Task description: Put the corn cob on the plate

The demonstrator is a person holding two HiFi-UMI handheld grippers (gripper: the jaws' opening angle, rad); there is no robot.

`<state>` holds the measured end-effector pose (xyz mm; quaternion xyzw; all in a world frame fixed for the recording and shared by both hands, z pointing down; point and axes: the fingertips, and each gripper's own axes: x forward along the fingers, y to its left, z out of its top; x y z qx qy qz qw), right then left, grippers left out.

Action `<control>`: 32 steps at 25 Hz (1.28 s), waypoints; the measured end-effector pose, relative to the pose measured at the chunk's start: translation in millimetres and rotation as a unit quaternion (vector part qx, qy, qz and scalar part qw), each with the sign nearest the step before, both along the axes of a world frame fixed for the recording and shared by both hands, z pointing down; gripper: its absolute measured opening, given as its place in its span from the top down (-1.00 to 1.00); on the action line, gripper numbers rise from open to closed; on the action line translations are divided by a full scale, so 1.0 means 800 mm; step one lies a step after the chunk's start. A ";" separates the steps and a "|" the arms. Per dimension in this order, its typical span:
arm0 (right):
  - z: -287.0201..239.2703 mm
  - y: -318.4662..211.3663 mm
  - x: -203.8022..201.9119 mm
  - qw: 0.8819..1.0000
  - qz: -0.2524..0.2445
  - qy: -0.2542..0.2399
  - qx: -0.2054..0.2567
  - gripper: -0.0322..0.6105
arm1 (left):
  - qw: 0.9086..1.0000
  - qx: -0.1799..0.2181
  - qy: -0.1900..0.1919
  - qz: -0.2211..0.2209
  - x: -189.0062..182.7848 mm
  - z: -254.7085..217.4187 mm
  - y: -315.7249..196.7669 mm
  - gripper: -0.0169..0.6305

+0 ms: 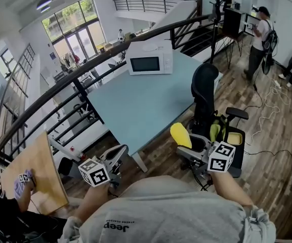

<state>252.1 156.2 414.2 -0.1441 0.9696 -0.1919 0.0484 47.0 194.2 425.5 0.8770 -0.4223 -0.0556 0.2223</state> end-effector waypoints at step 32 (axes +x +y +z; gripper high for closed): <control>-0.037 -0.187 -0.303 0.994 0.104 0.032 0.007 0.05 | 0.993 0.012 0.056 0.107 -0.300 0.006 -0.245 0.89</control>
